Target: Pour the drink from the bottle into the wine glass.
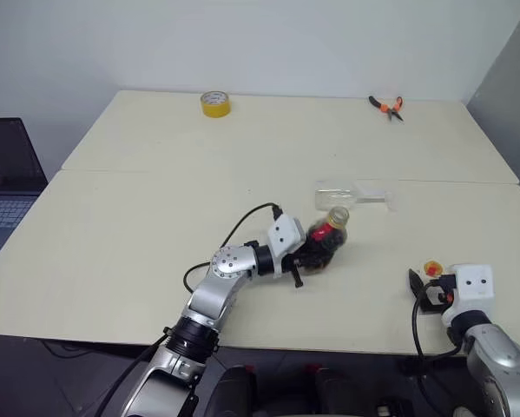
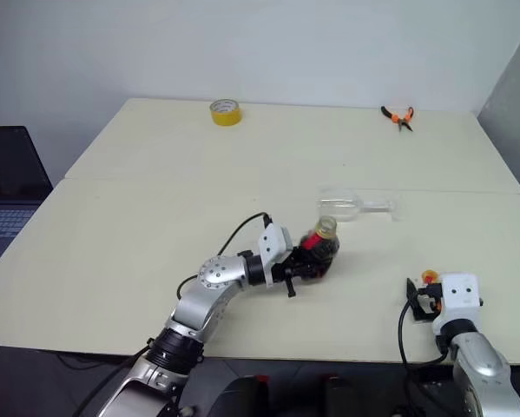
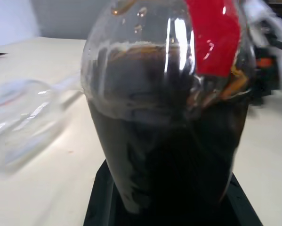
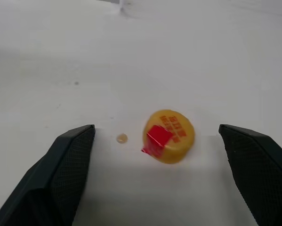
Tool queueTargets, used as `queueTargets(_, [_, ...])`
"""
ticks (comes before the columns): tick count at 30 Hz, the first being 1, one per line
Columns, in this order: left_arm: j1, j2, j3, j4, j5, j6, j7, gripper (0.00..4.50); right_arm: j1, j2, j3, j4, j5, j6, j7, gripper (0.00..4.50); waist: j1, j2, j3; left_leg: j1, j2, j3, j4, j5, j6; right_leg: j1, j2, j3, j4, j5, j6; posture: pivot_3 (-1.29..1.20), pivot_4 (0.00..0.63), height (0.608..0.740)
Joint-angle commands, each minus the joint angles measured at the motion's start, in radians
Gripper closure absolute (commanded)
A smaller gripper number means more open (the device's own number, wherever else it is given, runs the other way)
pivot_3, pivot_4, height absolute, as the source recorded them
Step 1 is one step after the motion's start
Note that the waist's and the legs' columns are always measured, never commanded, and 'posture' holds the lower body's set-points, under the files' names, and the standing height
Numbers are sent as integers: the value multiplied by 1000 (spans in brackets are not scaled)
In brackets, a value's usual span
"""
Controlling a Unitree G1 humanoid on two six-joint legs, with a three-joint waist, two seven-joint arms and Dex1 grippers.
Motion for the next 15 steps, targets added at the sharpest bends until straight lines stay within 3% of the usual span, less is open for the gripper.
queueTargets(1, [-20, -5, 50, -46, -14, -25, 57, 3753, 10, -17, -6, -93, 4, -89, 69, 0, -1, 0, 0, 0, 0, 0, 0, 0, 0, 0, 0, 0, 0, 0, 0, 0, 150, 740])
queueTargets(7, [-31, -14, 190, 4, 37, -107, 302, 3753, -41, -79, 46, -264, 208, -99, 314, 0, -9, 0, 0, 1, 2, 0, 0, 0, 0, -1, 0, 0, 1, 0, 0, 0, 150, 740])
queueTargets(15, [-41, -3, 267, 95, 85, -160, 466, 3753, -173, -185, 155, -359, 316, 54, 426, 0, 2, -1, 1, 0, -2, -2, 2, 0, 0, 1, -4, -2, 0, 0, 0, 0, 150, 740])
